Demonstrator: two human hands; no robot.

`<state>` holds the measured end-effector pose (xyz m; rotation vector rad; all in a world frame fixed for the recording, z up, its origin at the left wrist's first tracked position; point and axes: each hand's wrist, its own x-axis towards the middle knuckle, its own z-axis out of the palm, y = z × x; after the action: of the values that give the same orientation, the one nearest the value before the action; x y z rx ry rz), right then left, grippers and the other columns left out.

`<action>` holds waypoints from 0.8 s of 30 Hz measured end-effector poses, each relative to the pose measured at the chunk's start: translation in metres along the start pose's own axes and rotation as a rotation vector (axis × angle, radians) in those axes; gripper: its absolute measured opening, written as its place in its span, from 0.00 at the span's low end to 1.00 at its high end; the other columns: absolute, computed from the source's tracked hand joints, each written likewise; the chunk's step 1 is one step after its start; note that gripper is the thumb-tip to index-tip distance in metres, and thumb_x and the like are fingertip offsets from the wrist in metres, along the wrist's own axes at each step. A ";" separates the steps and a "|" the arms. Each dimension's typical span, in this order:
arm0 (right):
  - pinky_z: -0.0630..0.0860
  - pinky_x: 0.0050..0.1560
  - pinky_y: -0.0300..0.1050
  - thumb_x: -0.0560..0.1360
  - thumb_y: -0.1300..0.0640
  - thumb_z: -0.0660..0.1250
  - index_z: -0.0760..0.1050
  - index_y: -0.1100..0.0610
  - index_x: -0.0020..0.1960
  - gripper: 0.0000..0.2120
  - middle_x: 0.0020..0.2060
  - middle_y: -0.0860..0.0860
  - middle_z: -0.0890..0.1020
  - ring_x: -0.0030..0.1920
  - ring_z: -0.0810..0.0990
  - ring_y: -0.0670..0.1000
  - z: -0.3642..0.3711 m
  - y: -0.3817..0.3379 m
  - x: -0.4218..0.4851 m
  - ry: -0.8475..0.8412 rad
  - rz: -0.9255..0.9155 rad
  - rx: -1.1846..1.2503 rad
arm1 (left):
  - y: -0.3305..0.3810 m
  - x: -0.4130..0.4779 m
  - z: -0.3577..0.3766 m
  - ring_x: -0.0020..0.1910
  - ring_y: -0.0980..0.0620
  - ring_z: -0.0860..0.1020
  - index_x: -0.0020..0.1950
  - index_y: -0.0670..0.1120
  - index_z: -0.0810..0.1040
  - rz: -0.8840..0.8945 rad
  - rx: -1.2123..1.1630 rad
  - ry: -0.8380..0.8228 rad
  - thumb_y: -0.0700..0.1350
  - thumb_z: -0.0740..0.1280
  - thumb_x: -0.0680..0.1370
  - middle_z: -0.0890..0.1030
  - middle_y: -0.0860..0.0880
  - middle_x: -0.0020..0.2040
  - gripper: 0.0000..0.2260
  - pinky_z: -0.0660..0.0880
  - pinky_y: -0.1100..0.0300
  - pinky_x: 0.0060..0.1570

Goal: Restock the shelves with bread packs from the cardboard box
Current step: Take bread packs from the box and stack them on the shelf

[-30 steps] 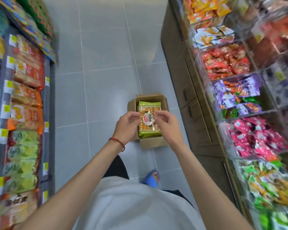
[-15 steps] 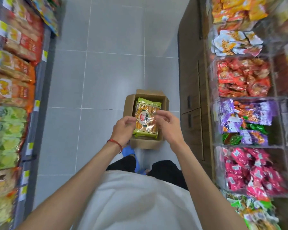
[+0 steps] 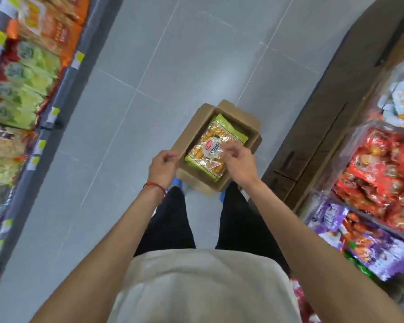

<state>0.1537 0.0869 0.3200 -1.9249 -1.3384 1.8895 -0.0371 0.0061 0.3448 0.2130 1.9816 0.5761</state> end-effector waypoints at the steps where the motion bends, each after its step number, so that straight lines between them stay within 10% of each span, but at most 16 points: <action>1: 0.82 0.61 0.56 0.82 0.58 0.66 0.81 0.51 0.61 0.10 0.55 0.49 0.84 0.56 0.84 0.51 -0.006 0.007 0.013 -0.030 0.010 -0.057 | -0.007 0.003 0.011 0.52 0.45 0.80 0.44 0.52 0.80 -0.039 -0.015 -0.007 0.43 0.67 0.77 0.83 0.46 0.51 0.05 0.75 0.53 0.55; 8: 0.79 0.61 0.50 0.81 0.58 0.65 0.80 0.52 0.60 0.09 0.56 0.50 0.85 0.55 0.82 0.50 -0.032 0.063 0.100 -0.160 0.052 -0.347 | -0.069 0.074 0.083 0.62 0.43 0.77 0.51 0.49 0.79 -0.168 0.085 -0.056 0.40 0.65 0.79 0.81 0.44 0.59 0.05 0.71 0.50 0.67; 17: 0.78 0.67 0.51 0.83 0.57 0.64 0.76 0.53 0.68 0.14 0.61 0.50 0.81 0.62 0.80 0.50 -0.025 0.155 0.259 -0.300 -0.030 -0.671 | -0.162 0.221 0.165 0.45 0.45 0.74 0.32 0.44 0.75 -0.346 0.070 -0.114 0.47 0.61 0.67 0.74 0.45 0.38 0.09 0.69 0.55 0.46; 20: 0.77 0.68 0.55 0.83 0.52 0.65 0.73 0.53 0.72 0.18 0.67 0.51 0.78 0.65 0.78 0.53 -0.016 0.182 0.315 -0.269 -0.055 -0.783 | -0.185 0.267 0.193 0.54 0.44 0.74 0.51 0.41 0.79 -0.333 0.131 -0.154 0.44 0.66 0.77 0.77 0.43 0.53 0.08 0.69 0.55 0.53; 24: 0.70 0.74 0.58 0.82 0.47 0.67 0.64 0.55 0.79 0.29 0.74 0.54 0.70 0.73 0.71 0.56 -0.001 0.210 0.380 -0.162 -0.083 -0.865 | -0.216 0.316 0.226 0.75 0.42 0.63 0.80 0.42 0.57 -0.427 0.052 -0.091 0.50 0.72 0.76 0.59 0.43 0.79 0.38 0.65 0.51 0.69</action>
<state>0.1889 0.2083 -0.0954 -1.9705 -2.5453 1.5692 0.0351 0.0091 -0.0936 -0.1501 1.8790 0.2347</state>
